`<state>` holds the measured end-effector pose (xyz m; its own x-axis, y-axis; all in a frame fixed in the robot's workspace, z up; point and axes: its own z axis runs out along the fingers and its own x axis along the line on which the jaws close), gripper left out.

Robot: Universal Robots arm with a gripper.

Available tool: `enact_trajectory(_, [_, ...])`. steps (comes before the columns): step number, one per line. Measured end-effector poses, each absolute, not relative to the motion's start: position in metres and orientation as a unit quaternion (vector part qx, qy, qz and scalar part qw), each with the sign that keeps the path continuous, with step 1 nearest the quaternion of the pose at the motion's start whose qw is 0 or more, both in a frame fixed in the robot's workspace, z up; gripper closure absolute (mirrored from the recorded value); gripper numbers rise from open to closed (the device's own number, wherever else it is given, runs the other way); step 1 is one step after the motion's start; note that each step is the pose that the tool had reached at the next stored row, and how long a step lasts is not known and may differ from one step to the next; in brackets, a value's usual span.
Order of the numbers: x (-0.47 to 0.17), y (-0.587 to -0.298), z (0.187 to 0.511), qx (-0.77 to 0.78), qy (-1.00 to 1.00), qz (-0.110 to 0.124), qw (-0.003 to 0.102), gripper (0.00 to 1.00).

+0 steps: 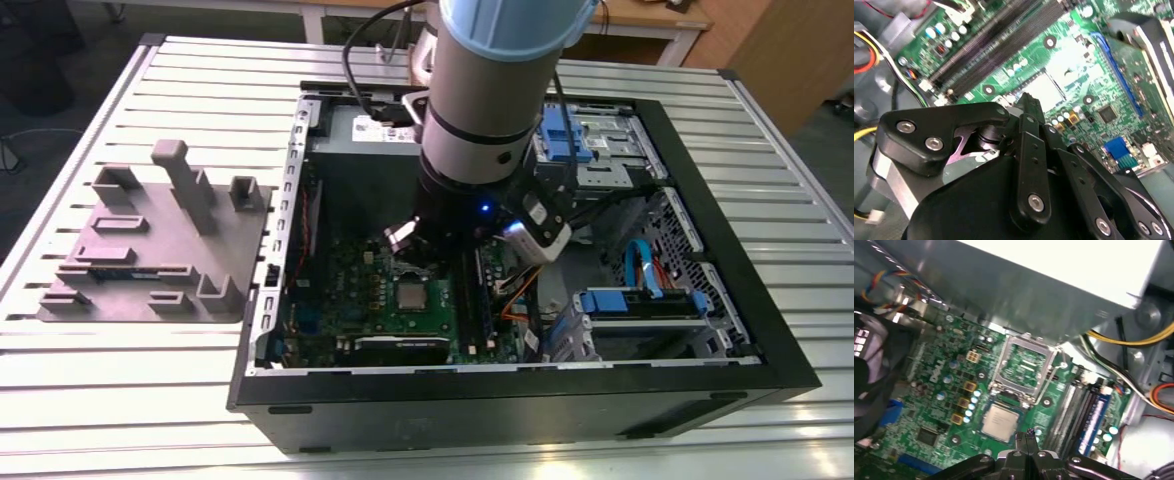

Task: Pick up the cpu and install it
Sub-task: 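Close the cpu cover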

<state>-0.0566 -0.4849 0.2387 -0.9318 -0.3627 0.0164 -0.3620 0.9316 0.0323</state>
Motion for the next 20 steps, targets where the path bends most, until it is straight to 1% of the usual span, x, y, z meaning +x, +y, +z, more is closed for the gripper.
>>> enact_trajectory(1, [-0.0547,-0.4849,0.2388,0.184,-0.983,-0.016,0.011,0.9])
enact_trajectory(5, [-0.0524,-0.485,0.2386,0.185,-0.982,-0.049,0.005,0.9])
enact_trajectory(7, [-0.0525,-0.4851,0.2387,0.185,-0.981,-0.056,0.003,0.9])
enact_trajectory(15, [-0.0524,-0.4852,0.2384,0.237,-0.97,-0.056,0.006,0.9])
enact_trajectory(20, [-0.0518,-0.4852,0.2383,0.269,-0.961,-0.059,0.006,0.9])
